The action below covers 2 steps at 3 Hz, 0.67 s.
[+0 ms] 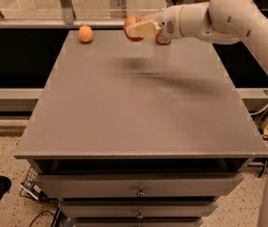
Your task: Move apple near orange
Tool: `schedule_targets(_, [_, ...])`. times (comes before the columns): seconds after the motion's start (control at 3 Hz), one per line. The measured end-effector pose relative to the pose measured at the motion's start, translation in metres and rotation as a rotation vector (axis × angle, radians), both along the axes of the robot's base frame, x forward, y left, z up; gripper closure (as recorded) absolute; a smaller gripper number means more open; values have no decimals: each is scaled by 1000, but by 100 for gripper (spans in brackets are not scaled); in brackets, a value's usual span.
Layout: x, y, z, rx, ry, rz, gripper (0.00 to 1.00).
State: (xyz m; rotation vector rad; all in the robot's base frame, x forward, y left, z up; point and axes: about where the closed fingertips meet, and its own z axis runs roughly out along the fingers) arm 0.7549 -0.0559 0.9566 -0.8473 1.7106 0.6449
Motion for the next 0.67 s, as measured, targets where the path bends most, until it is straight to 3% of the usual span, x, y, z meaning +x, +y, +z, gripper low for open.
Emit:
schedule_targets(0.33, [16, 2, -3, 5, -3, 2, 100])
schedule_targets(0.67, [62, 9, -12, 17, -13, 5, 100])
